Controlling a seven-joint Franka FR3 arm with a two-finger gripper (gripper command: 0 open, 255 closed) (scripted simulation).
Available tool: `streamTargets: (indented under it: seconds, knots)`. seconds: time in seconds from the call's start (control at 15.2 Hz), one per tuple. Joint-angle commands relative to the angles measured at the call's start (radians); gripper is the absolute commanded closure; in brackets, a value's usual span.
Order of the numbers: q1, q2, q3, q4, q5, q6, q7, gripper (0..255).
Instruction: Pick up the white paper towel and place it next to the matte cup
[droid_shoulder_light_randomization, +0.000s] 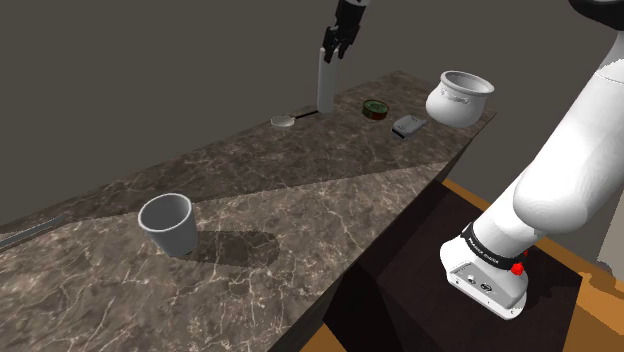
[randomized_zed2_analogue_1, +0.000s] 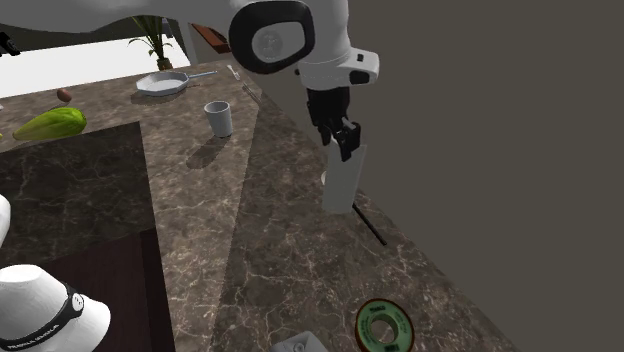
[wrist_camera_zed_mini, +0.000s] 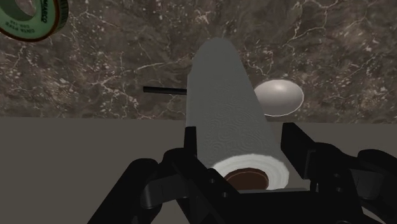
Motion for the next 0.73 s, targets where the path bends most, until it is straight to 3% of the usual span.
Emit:
streamTargets:
  seconds: [0.0, 0.66]
  knots:
    - [-0.002, -0.003, -0.001, 0.024, 0.000, -0.027, -0.002, 255]
    - [-0.003, -0.009, -0.002, 0.151, -0.003, -0.160, 0.004, 255]
